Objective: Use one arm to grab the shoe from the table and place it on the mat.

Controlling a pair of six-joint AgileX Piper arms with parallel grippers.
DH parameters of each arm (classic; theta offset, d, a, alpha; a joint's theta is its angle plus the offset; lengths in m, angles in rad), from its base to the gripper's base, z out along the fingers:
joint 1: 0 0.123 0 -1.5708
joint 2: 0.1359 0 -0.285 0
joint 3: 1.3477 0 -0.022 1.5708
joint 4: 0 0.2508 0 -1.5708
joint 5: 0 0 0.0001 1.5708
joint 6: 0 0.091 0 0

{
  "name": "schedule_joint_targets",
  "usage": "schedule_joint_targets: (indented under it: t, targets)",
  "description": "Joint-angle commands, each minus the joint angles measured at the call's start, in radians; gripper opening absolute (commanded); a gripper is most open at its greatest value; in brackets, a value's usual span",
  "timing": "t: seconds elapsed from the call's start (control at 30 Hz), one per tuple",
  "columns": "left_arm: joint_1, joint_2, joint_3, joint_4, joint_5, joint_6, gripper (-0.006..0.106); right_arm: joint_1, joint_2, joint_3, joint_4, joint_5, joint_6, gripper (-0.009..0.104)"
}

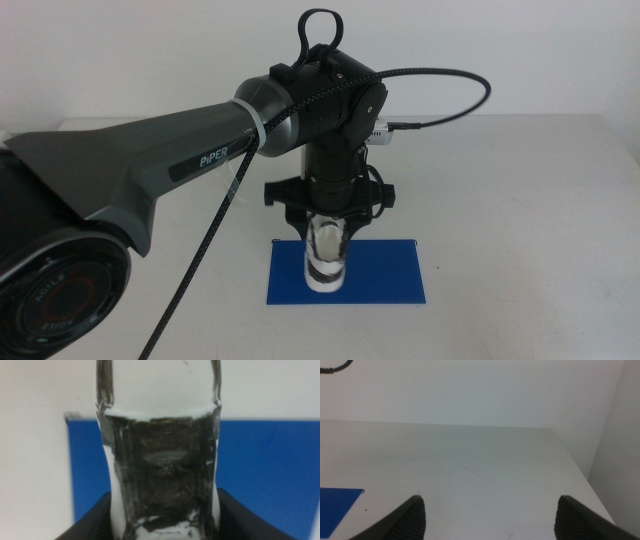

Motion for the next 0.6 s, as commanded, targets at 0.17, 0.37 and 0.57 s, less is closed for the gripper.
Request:
schedule_joint_targets:
  t: [0.17, 0.37, 0.57]
  targets:
    - [-0.005, -0.065, -0.031, -0.12, 0.092, -0.318, -0.001, -0.005, -0.021, -0.01, -0.008, -0.079, -0.013, 0.066]
    - [-0.005, -0.065, -0.031, -0.137, 0.092, -0.73, -0.001, -0.005, -0.021, -0.01, -0.008, -0.079, -0.013, 0.066]
    - [-0.005, -0.065, -0.031, -0.141, 0.092, -1.158, -0.001, -0.005, -0.021, -0.01, -0.008, -0.079, -0.013, 0.066]
